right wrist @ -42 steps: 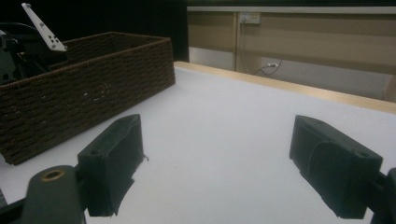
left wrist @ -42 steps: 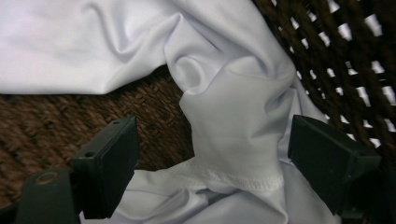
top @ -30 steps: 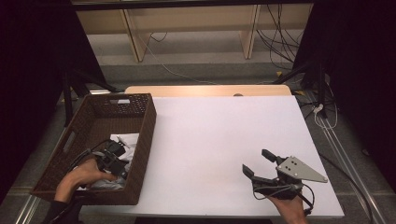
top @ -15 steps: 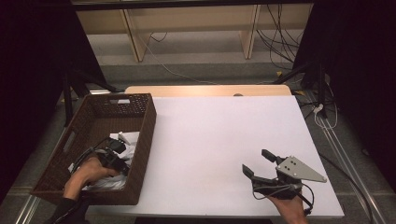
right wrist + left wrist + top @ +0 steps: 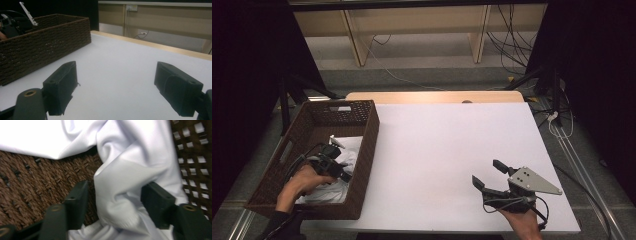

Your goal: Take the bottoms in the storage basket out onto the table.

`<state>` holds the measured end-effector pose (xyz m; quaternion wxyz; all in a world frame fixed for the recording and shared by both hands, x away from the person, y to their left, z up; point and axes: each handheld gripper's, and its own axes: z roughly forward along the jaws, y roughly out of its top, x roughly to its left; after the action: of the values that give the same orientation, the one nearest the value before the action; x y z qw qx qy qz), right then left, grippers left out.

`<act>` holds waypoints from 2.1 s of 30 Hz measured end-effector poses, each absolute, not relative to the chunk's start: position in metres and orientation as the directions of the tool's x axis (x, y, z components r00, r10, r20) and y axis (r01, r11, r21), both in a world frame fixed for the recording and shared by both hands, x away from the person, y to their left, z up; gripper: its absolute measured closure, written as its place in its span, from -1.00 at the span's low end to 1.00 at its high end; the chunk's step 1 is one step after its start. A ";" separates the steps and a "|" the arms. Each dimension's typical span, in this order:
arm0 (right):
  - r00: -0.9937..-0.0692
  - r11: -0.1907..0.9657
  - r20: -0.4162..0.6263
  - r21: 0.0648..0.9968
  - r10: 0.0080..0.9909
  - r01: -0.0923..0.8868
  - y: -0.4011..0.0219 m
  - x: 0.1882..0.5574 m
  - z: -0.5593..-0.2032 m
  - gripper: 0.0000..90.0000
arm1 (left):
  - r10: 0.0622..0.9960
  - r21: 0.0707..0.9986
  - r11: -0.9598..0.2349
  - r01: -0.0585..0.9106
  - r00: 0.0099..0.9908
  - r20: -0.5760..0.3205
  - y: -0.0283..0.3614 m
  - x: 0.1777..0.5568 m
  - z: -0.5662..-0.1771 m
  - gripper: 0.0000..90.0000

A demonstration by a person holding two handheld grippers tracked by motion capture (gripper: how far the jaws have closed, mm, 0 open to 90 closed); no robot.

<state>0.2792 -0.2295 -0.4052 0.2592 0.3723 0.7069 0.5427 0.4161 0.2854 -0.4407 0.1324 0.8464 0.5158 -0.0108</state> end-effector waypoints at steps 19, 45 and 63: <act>-0.604 0.162 0.017 0.957 0.797 0.241 -0.226 0.279 -0.407 -0.56 | 0.811 0.035 -0.577 0.816 0.577 -0.093 0.251 0.411 -0.461 -0.54; -0.600 0.179 0.004 0.953 0.800 0.246 -0.227 0.279 -0.407 -0.53 | 0.848 0.293 -0.458 0.839 0.512 -0.139 0.281 0.414 -0.435 0.75; -0.595 0.179 0.001 0.953 0.804 0.244 -0.228 0.279 -0.407 -0.53 | 0.851 0.631 -0.262 0.730 0.483 -0.205 0.294 0.396 -0.366 0.75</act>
<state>0.2789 -0.2281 -0.4066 0.2651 0.3636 0.7206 0.5274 0.3964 0.2935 -0.3658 0.3437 0.7895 0.5007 0.0884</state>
